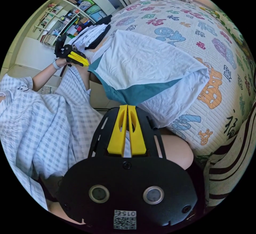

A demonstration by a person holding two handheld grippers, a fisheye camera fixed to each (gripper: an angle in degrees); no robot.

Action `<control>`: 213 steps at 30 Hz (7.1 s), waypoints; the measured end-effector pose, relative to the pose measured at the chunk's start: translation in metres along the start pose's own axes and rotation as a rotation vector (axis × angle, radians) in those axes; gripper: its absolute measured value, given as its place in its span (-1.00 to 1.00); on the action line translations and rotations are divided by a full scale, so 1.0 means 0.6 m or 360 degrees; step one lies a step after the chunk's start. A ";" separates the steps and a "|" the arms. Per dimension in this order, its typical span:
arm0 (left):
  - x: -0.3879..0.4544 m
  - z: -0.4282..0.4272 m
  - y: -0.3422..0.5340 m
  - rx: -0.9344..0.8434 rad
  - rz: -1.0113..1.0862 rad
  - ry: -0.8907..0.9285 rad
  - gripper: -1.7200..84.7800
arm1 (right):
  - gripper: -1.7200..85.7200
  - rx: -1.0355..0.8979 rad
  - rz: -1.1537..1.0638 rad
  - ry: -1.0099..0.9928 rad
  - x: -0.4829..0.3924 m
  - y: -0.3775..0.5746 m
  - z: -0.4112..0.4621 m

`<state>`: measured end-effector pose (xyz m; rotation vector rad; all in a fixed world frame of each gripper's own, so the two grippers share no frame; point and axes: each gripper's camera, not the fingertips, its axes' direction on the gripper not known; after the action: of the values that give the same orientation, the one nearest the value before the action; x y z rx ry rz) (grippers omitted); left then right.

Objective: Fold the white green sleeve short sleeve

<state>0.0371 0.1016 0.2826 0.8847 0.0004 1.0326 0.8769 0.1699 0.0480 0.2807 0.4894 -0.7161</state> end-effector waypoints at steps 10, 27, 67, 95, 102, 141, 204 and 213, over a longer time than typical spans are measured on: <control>0.017 0.030 -0.007 -0.0284 0.0029 -0.0100 -0.93 | -0.98 -0.0127 0.0141 0.0031 0.001 0.022 0.042; -0.347 -0.069 -0.082 0.0256 -0.0664 -0.0031 -0.69 | -0.68 0.0400 0.0596 0.0055 0.262 -0.071 -0.054; -0.623 -0.045 -0.167 0.0241 -0.0680 0.0046 -0.87 | -0.81 0.0207 0.0584 0.0013 0.421 -0.190 -0.123; -0.233 0.245 -0.122 0.0634 -0.0995 0.0319 -0.97 | -0.94 0.0304 0.0132 0.0123 0.013 0.027 0.109; -0.201 0.328 -0.180 0.0255 -0.1025 0.0137 -0.89 | -0.92 0.0357 0.0304 0.0032 0.029 0.068 0.136; 0.021 0.612 -1.175 -0.0375 0.0266 -0.0313 -0.98 | -0.96 0.0641 0.1015 -0.0261 0.165 0.273 0.139; -0.406 0.107 0.063 0.0552 -0.1178 0.0310 -0.86 | -0.72 0.0238 0.0719 -0.0387 0.116 -0.158 0.323; -0.368 0.027 0.127 0.0682 -0.1137 0.0082 -0.97 | -0.77 0.0250 0.0699 -0.0456 0.139 -0.191 0.320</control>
<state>-0.1330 -0.0568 0.2559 1.1269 0.5612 0.3802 0.9160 -0.0379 0.1590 0.4099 0.0895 -0.3557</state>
